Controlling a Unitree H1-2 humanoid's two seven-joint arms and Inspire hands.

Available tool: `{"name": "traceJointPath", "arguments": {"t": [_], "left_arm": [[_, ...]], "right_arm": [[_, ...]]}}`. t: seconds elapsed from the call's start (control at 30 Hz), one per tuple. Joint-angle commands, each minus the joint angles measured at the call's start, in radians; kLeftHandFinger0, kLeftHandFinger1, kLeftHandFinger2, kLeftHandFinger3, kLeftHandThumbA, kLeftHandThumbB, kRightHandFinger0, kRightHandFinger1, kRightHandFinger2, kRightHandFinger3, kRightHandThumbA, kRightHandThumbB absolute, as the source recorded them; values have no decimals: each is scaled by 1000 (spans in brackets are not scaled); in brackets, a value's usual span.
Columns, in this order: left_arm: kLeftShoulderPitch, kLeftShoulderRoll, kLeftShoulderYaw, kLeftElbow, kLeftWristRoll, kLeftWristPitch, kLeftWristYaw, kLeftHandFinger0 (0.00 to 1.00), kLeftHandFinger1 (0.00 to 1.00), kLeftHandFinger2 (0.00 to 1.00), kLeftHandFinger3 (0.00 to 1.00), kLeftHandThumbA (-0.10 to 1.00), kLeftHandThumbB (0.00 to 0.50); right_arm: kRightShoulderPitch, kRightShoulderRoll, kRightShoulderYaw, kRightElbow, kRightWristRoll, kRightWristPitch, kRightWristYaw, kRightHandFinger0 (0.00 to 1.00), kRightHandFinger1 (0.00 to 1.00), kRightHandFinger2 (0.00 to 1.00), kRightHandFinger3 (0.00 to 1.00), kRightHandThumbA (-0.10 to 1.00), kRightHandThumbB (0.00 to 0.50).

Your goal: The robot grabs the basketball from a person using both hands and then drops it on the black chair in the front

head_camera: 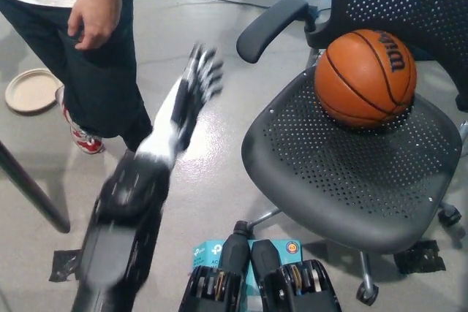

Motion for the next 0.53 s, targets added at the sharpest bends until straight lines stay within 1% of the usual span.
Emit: {"name": "traceJointPath", "arguments": {"t": [0.0,0.03,0.07,0.17,0.2,0.23,0.27,0.3,0.33,0.37,0.43,0.47,0.5], "left_arm": [[356,111,-26,-655,69,-269,-74,1000,1000,1000,1000,1000,241],[398,116,-10,-652,73,-295,-65,1000,1000,1000,1000,1000,242],[429,115,0,-650,59,-303,-62,1000,1000,1000,1000,1000,252],[445,118,-1,-652,49,-302,-56,1000,1000,1000,1000,1000,251],[487,127,9,-608,40,-339,-57,1000,1000,1000,1000,1000,230],[510,135,11,-590,46,-344,-54,1000,1000,1000,1000,1000,230],[529,142,12,-565,58,-353,-46,1000,1000,1000,1000,1000,243],[534,144,13,-546,70,-370,-38,1000,1000,1000,1000,1000,232],[540,149,16,-495,100,-410,-18,1000,1000,1000,1000,1000,216],[544,149,18,-460,106,-425,-8,1000,1000,1000,1000,1000,219],[547,151,22,-368,122,-452,12,1000,1000,1000,1000,1000,266],[547,148,19,-367,124,-455,13,1000,1000,1000,1000,1000,268],[541,148,23,-290,142,-500,31,1000,1000,1000,1000,1000,262]], "right_arm": [[271,90,209,-369,-199,-214,123,1000,1000,1000,1000,1000,238],[295,108,221,-346,-191,-231,127,1000,1000,1000,1000,1000,226],[315,120,231,-328,-191,-239,127,1000,1000,1000,1000,1000,221],[328,130,235,-322,-202,-241,124,1000,1000,1000,1000,1000,221],[360,150,245,-267,-214,-249,112,1000,1000,1000,1000,1000,208],[373,153,248,-230,-228,-273,108,1000,1000,1000,1000,1000,190],[384,157,251,-185,-229,-298,108,1000,1000,1000,1000,1000,162],[388,161,252,-160,-226,-307,107,1000,1000,1000,1000,1000,167],[395,169,254,-99,-236,-331,98,1000,1000,1000,1000,1000,153],[399,179,251,-66,-200,-325,106,1000,1000,1000,1000,1000,166],[404,199,242,24,-200,-358,91,1000,1000,1000,1000,1000,140],[405,197,240,22,-199,-359,92,1000,1000,1000,1000,1000,139],[403,211,228,79,-164,-369,98,1000,1000,1000,1000,1000,153]]}}
